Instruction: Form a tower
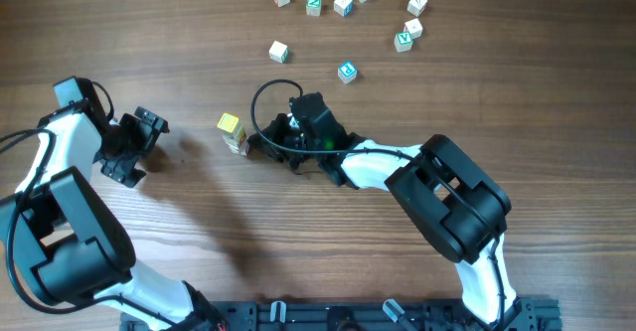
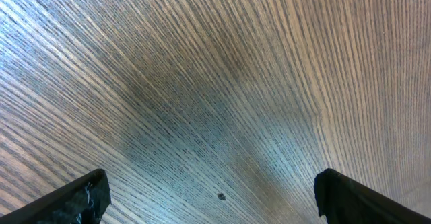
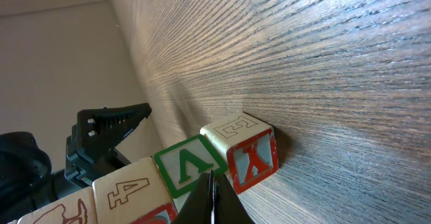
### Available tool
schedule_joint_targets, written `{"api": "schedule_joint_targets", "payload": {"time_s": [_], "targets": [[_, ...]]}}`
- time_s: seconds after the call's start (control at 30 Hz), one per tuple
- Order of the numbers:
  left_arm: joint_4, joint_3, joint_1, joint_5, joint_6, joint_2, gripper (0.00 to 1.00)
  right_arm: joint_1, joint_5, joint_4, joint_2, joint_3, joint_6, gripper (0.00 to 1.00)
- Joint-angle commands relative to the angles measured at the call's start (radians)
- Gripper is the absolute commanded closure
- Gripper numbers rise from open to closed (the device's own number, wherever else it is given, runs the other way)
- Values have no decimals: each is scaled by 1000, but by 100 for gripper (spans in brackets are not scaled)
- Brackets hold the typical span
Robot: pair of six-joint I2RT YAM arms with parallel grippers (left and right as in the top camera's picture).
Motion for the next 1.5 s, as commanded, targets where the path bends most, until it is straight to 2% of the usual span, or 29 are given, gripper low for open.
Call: {"api": "schedule_joint_targets", "payload": {"time_s": [0.0,0.87,0.93,1.07,1.1,1.17,1.23,1.27,1.3,1.33,1.4,1.47], "targets": [[3,-4,3,-10,8,3,0,-7,0,12,18,2,-18,96],[3,-4,3,-10,8,3,0,-26,-1,29,18,2,-24,96],[3,-4,3,-10,8,3,0,-32,-24,22,18,2,-76,96],[3,-4,3,-10,8,3,0,-74,-173,21,17,2,-274,93],[3,-4,3,-10,8,3,0,-90,-203,19,16,2,-310,89],[3,-4,3,-10,8,3,0,-121,-266,18,16,2,-383,66],[3,-4,3,-10,8,3,0,-156,-312,-21,6,2,-478,33],[3,-4,3,-10,8,3,0,-168,-311,-55,-8,2,-533,23],[3,-4,3,-10,8,3,0,-189,-288,-137,-43,7,-630,9],[3,-4,3,-10,8,3,0,-205,-285,-204,-70,22,-706,1],[3,-5,3,-10,8,3,0,-237,-284,-408,-124,92,-858,1],[3,-4,3,-10,8,3,0,-257,-182,-747,-162,245,-1050,1]]}}
